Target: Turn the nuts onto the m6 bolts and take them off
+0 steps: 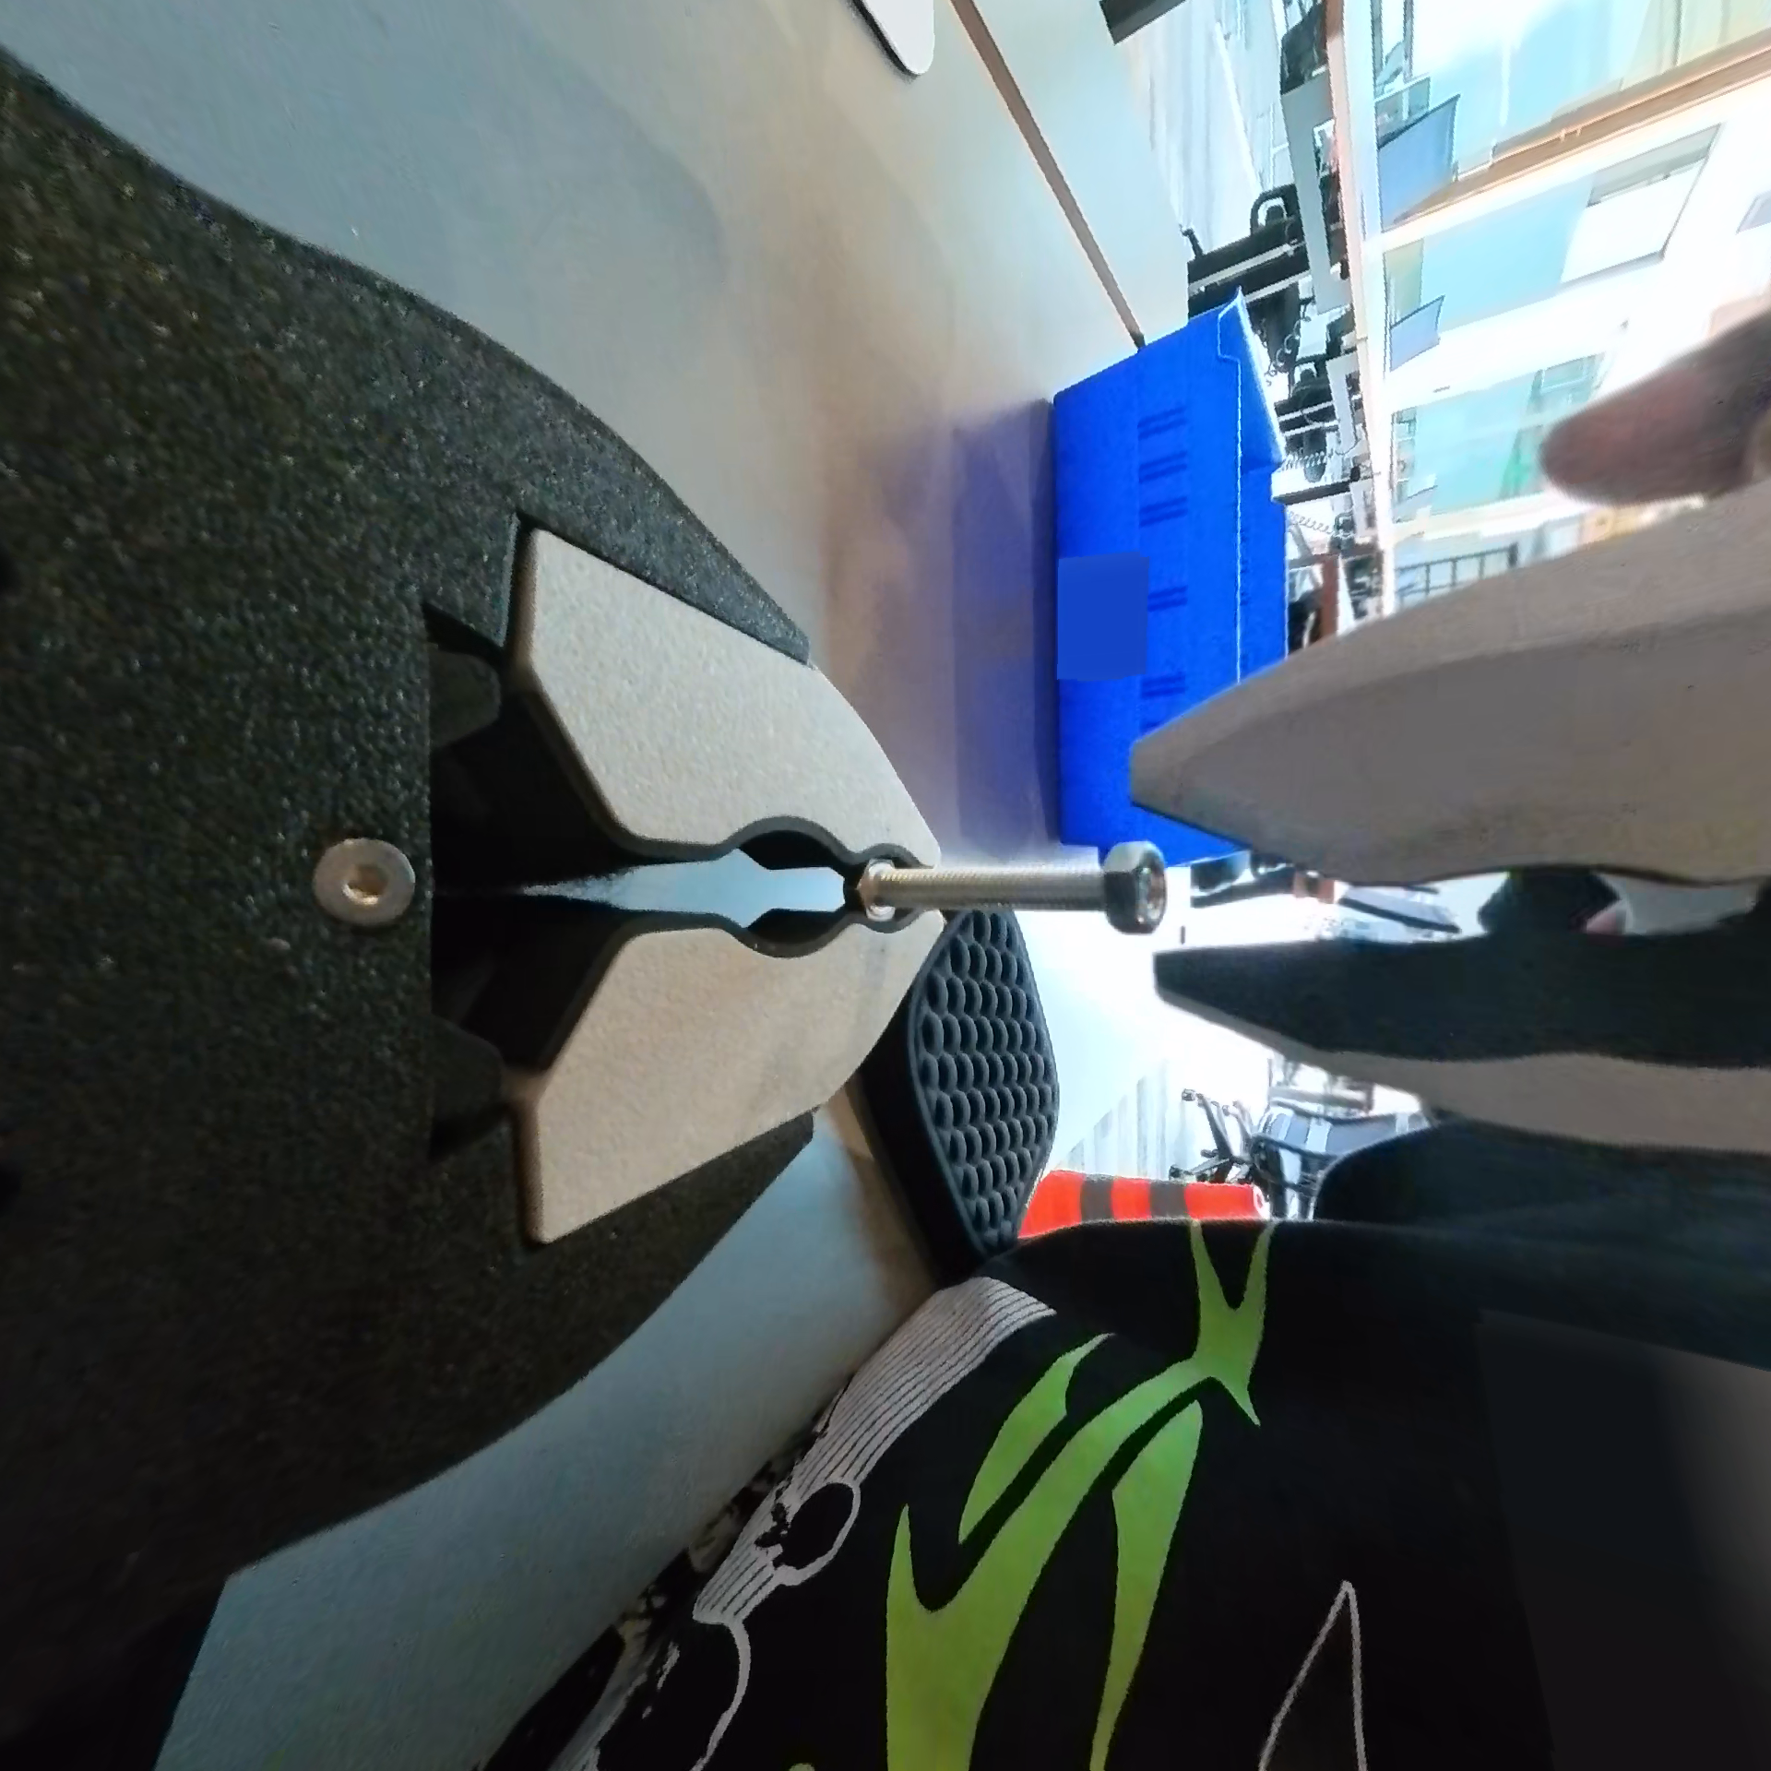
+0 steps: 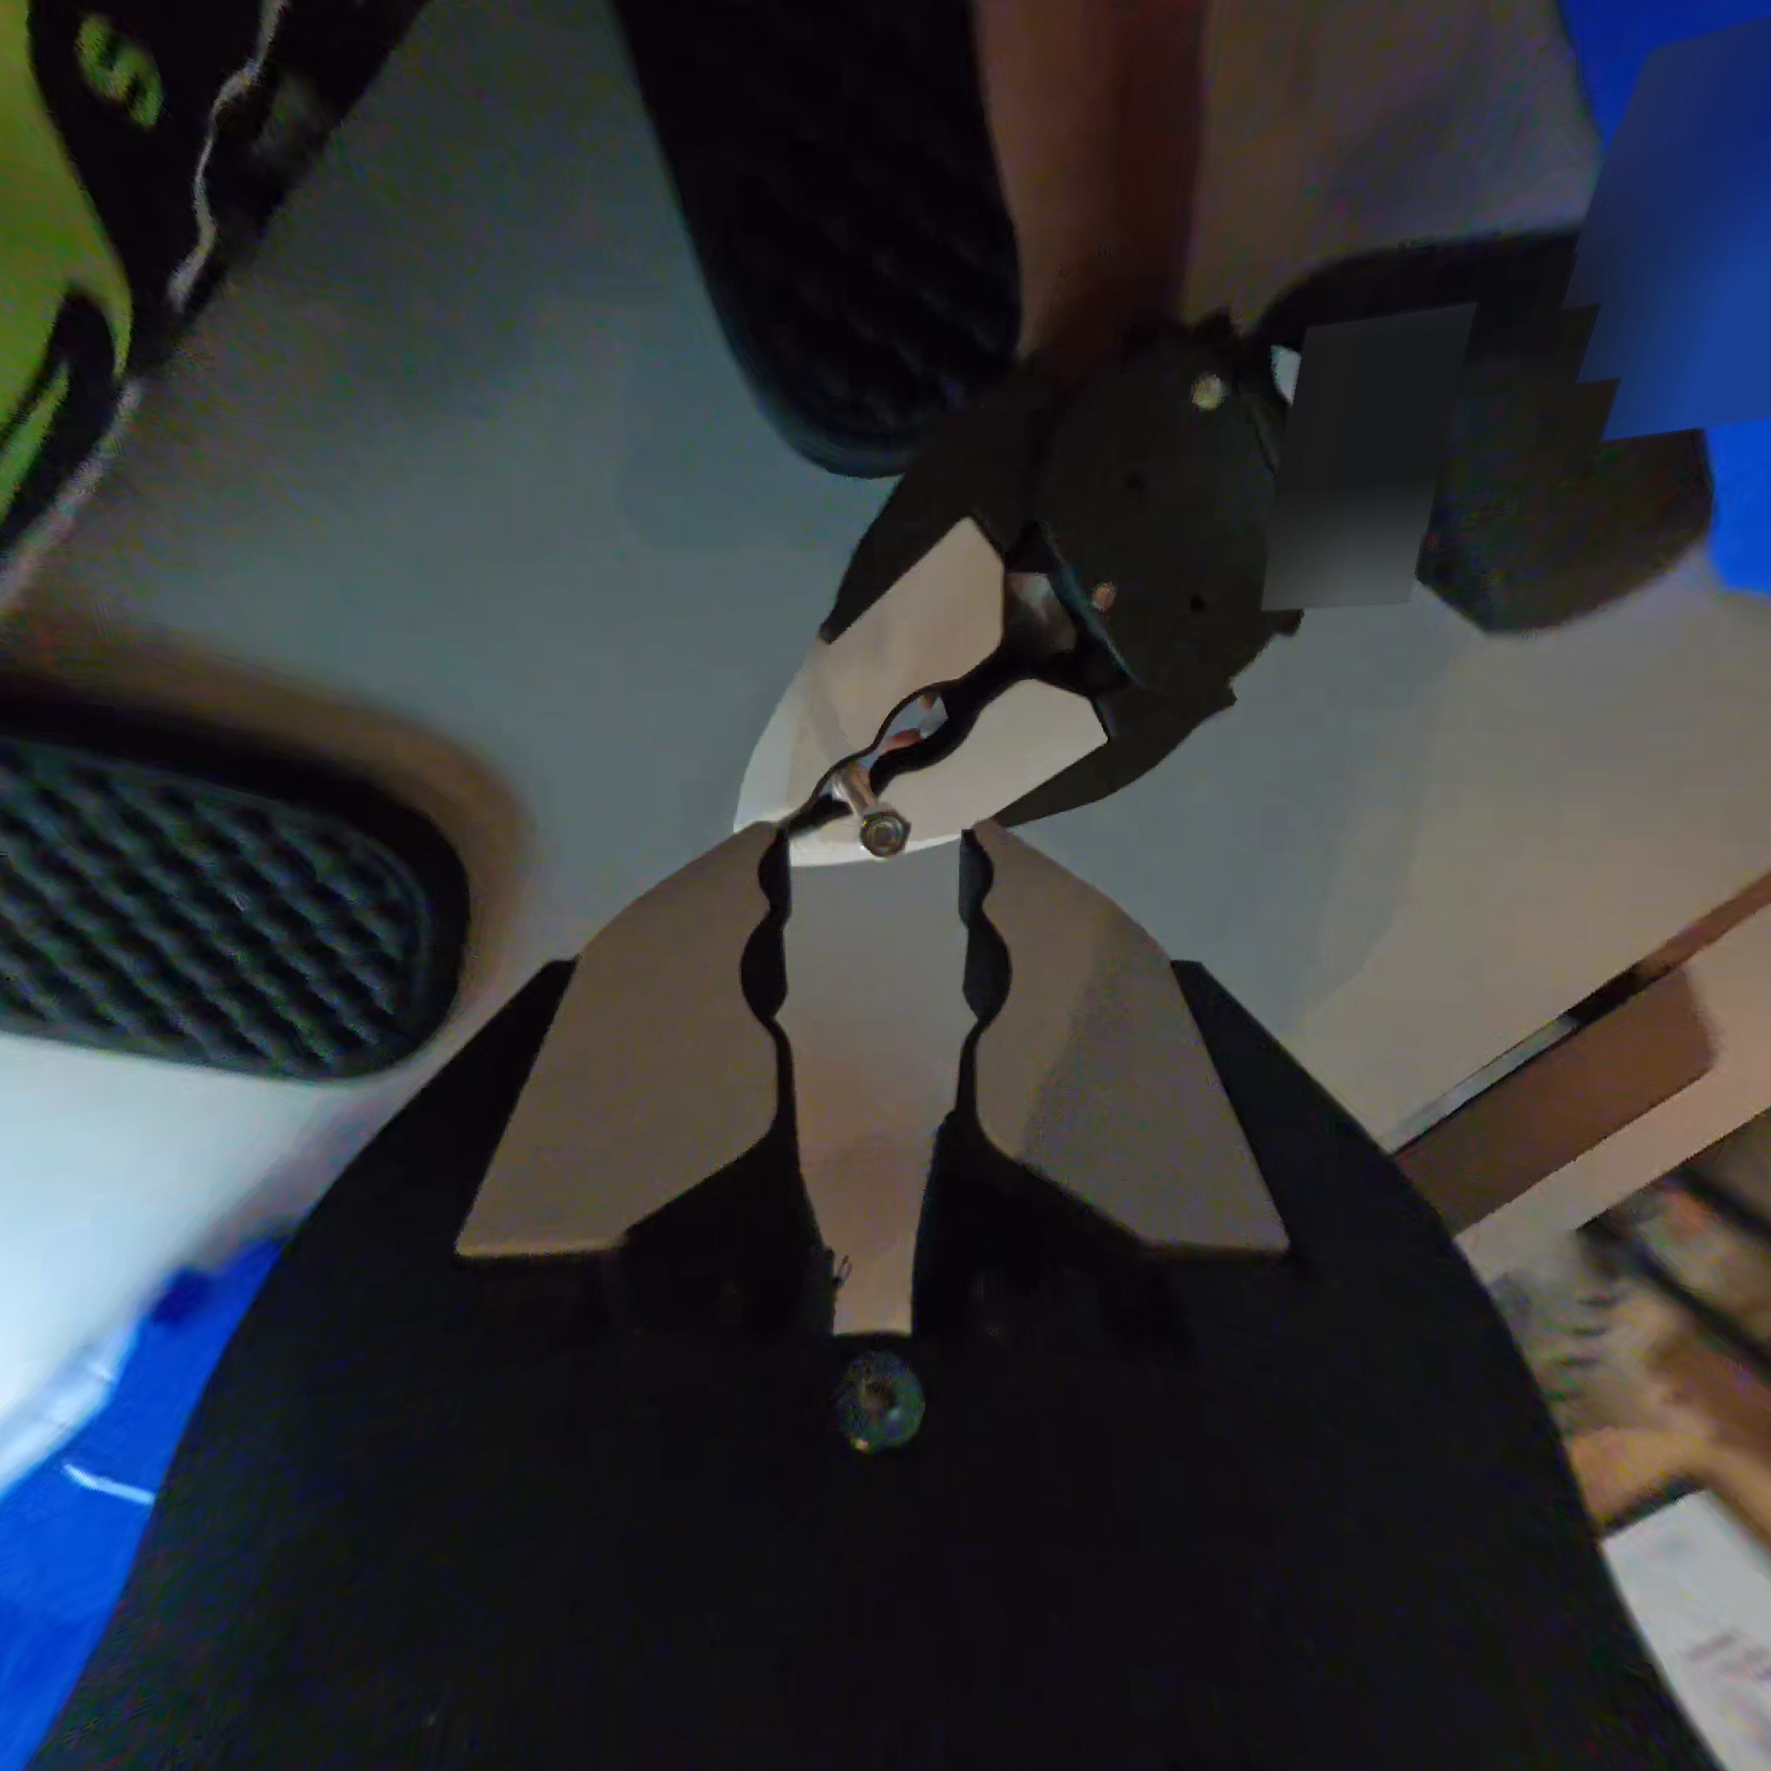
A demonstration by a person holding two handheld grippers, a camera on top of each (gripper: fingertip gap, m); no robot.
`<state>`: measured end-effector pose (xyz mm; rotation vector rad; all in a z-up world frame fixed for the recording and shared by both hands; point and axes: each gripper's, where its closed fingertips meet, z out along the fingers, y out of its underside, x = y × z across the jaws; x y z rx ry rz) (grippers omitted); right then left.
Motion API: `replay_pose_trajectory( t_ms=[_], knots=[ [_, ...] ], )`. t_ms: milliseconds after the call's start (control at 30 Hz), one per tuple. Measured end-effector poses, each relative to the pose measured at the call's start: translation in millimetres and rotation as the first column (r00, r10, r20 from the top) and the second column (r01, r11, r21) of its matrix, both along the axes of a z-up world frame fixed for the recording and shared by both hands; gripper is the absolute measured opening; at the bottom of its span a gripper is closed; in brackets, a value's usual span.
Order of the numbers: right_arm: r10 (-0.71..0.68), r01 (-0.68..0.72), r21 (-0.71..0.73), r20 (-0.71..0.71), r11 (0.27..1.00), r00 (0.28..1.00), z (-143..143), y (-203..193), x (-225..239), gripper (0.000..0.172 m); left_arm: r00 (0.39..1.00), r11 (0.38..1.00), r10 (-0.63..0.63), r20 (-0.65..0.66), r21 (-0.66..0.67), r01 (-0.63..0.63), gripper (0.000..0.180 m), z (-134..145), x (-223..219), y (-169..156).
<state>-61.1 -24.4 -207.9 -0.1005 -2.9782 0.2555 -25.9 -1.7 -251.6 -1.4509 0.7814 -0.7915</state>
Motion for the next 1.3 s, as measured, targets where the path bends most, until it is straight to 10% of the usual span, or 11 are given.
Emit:
replay_pose_trajectory(
  t_ms=[133,367,733,900,1067,1300],
  knots=[
    [0.261,-0.264,0.089,0.042,0.961,0.964,-4.5,6.2,0.8,0.030,1.000,1.000,-0.007,0.000,0.001,0.007,0.002,0.0,0.5,-0.7],
    [0.309,-0.312,0.047,0.057,0.949,0.949,-6.7,0.6,-2.6,0.011,1.000,1.000,-0.010,0.006,0.001,0.010,0.002,0.6,0.1,-0.9],
    [-0.424,0.423,-0.026,-0.016,0.906,0.906,-8.0,4.5,1.6,0.011,1.000,1.000,0.010,-0.005,0.000,-0.010,0.002,-0.8,0.1,1.3],
    [-0.187,0.187,-0.022,-0.019,0.982,0.982,-1.1,-3.7,0.7,0.052,1.000,1.000,0.006,-0.005,0.003,-0.006,0.002,-0.5,0.4,0.7],
    [0.255,-0.253,0.050,-0.026,0.966,0.967,0.7,-5.0,2.3,0.032,1.000,1.000,-0.004,-0.004,0.004,0.004,0.002,-0.4,0.9,-0.3],
    [0.350,-0.351,0.024,0.033,0.936,0.936,-3.7,-3.8,-0.2,0.011,1.000,1.000,-0.009,0.000,0.003,0.009,0.002,-0.1,0.7,-0.6]
  ],
)
